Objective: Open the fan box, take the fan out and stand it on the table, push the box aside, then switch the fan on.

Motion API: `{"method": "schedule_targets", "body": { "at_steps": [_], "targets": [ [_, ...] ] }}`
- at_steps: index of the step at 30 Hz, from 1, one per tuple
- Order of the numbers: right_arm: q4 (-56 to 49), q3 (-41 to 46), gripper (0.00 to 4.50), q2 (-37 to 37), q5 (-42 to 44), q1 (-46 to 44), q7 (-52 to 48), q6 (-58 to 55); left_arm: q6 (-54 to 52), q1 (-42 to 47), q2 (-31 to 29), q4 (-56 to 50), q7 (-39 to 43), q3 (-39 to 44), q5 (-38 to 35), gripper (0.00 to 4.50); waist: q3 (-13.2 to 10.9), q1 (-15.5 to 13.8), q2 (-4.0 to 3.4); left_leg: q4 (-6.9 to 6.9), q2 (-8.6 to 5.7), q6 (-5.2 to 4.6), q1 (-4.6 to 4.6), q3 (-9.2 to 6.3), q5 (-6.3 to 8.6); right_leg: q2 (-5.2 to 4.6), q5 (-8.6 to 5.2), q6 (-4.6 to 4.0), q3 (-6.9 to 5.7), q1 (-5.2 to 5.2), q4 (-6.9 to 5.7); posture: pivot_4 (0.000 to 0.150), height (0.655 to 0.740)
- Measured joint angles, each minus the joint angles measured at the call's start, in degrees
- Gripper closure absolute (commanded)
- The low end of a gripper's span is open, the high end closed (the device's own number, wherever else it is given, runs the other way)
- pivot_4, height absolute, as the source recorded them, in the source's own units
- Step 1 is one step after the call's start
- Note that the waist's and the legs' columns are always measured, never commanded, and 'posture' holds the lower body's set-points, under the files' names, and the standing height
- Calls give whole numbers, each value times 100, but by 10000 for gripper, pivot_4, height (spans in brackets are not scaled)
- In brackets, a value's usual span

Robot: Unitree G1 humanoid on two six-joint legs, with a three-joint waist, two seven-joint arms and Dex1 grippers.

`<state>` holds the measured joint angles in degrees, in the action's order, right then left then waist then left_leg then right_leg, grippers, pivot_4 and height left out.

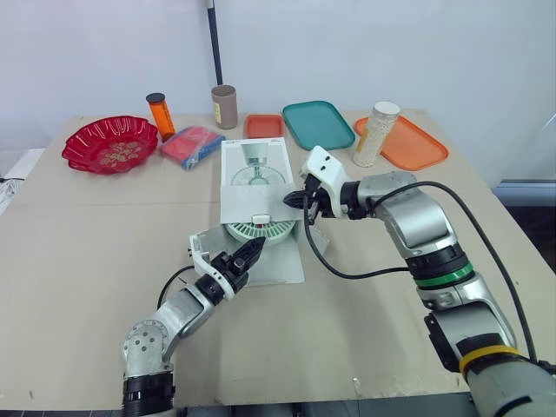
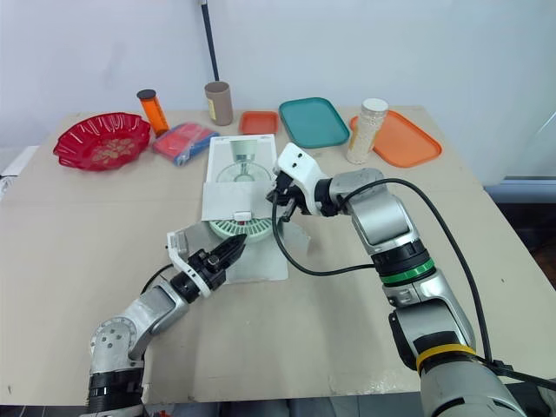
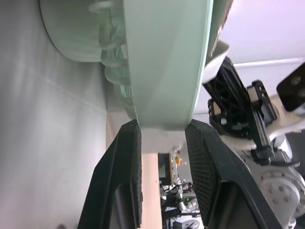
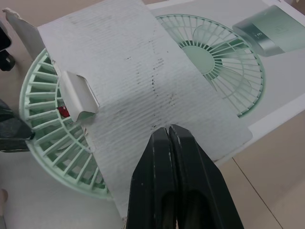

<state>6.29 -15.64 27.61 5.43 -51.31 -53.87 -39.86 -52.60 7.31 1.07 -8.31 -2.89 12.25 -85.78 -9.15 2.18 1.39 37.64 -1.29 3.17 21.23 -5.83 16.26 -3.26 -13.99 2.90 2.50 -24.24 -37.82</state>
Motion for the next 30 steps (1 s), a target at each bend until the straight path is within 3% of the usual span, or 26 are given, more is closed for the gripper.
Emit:
{"method": "schedule_targets", "body": {
  "at_steps": [11, 15, 21, 30],
  "targets": [
    [-38, 0, 45000, 6, 0, 0, -59, -33, -117, -445, -436, -366, -290, -142, -769, 36059, 0, 0, 0, 0, 2, -1, -1, -1, 0, 1, 0, 0, 0, 0, 0, 1500, 7400],
    [-55, 0, 45000, 6, 0, 0, -64, -53, -145, -600, -656, -452, -295, -331, -907, 17855, 0, -6, 0, 0, -1, -2, 0, -2, 2, 0, 0, 0, 0, 0, 0, 1500, 7400],
    [-62, 0, 45000, 6, -1, 1, -54, -55, -37, -614, -700, -583, -182, -391, -931, 629, 0, -6, 0, 0, 0, 0, 0, -2, 0, 0, 0, 0, 0, 0, 0, 1500, 7400],
    [-60, -4, 45000, -99, -1, 0, 28, -26, 409, -332, -719, -277, -153, -281, -765, 629, 0, -19, 0, 0, -1, 0, 0, -1, 0, 0, 0, 0, -1, 1, 1, 1500, 7400]
  ]
}}
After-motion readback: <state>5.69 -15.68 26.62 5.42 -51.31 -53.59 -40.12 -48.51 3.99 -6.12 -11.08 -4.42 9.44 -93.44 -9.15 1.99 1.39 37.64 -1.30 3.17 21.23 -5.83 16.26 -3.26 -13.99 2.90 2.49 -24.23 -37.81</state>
